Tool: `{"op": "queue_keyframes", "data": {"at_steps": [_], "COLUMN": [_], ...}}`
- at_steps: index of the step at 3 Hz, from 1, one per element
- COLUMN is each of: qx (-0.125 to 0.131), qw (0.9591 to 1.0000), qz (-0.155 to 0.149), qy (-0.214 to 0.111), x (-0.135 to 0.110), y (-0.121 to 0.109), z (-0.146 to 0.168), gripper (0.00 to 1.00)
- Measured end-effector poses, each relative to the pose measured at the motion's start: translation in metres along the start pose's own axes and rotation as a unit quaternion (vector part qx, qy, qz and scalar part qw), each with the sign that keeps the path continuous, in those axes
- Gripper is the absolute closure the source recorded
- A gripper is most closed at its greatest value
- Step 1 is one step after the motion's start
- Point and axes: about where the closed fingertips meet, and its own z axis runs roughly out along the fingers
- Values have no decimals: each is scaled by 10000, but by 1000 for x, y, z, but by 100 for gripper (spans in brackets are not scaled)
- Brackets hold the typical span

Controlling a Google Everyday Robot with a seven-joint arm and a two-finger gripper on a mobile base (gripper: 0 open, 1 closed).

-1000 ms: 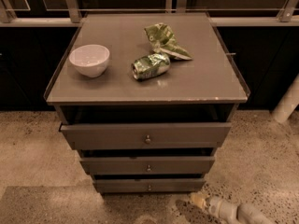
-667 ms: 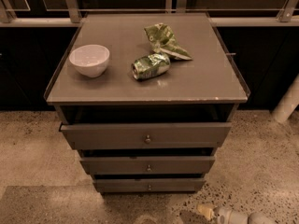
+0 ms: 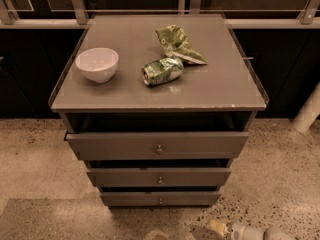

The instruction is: Close bottom drawer

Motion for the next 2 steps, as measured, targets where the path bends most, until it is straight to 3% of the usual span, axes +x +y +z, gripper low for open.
{"op": "queue_keyframes", "data": {"at_steps": [2], "qx": [0], "qw": [10000], "qz": [0], "qy": [0], "x": [0], "y": [0], "z": [0], "gripper": [12]}}
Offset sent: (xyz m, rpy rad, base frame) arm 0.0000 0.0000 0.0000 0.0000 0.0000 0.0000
